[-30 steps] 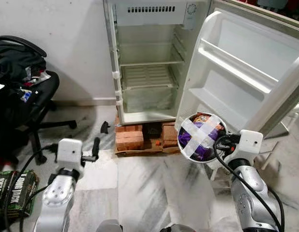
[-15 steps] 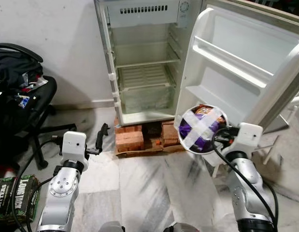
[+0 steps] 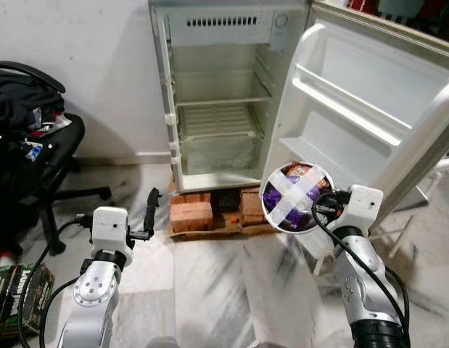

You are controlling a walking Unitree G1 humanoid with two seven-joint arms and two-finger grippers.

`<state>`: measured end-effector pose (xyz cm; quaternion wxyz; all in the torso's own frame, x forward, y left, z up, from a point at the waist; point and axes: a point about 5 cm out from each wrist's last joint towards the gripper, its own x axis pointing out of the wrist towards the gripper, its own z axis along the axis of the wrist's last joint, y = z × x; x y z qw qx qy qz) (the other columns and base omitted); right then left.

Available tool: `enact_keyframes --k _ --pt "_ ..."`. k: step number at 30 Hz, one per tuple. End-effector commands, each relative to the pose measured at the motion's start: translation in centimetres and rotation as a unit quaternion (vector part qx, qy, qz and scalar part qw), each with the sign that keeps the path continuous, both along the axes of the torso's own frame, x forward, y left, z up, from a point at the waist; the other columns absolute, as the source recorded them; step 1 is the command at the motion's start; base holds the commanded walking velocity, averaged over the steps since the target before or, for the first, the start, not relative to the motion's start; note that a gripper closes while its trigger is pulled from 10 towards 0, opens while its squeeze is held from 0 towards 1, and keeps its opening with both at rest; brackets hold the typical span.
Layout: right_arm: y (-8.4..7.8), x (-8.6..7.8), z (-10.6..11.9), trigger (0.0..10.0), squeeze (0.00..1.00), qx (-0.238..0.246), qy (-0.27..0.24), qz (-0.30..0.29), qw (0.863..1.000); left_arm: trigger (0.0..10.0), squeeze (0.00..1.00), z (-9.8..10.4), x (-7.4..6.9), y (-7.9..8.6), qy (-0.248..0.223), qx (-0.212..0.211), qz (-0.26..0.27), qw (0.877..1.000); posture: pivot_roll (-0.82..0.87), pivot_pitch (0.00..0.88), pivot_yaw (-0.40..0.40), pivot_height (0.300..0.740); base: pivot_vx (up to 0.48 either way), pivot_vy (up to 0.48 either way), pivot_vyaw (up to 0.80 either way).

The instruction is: Restocking fridge

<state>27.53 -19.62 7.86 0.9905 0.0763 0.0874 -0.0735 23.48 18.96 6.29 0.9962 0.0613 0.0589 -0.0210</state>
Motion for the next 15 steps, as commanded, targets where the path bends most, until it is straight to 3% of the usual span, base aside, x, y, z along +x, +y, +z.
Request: enact_keyframes --k 1,6,15 --pt "0.6 0.7 0.8 10.0 0.00 0.004 -0.019 0.016 1.000 10.0 0.00 0.7 0.2 0.0 -0.016 0.007 -0.001 1.000 0.15 0.007 -0.070 0.740 0.416 0.240 0.00" --pt "2.2 0.8 0.7 10.0 0.00 0.006 -0.022 0.044 0.999 10.0 0.00 0.1 -0.4 0.3 0.005 0.001 0.013 1.000 0.15 0.013 -0.075 0.740 0.389 0.230 0.00" --pt "2.3 1.3 0.6 10.0 0.00 0.008 -0.021 0.050 0.999 10.0 0.00 0.0 -0.3 0.4 0.009 0.016 0.012 1.000 0.16 0.004 -0.075 0.740 0.355 0.322 0.00"
